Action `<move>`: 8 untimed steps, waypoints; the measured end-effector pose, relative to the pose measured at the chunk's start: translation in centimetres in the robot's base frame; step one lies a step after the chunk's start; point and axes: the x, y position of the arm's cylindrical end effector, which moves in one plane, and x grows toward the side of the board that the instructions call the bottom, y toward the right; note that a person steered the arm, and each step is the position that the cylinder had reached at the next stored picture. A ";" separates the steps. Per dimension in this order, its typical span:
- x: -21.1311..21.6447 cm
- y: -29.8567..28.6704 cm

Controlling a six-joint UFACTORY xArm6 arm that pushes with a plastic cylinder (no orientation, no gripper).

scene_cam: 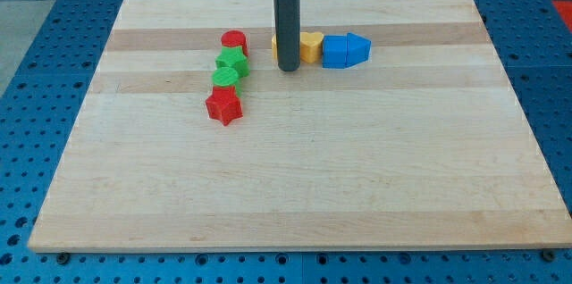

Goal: Move the blue triangle to the top left

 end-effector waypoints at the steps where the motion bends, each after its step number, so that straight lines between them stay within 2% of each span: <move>1: 0.0 0.0; 3: 4.1 4.1; 4: 3.8 8.3; 6: -0.8 9.7; 8: -3.4 11.8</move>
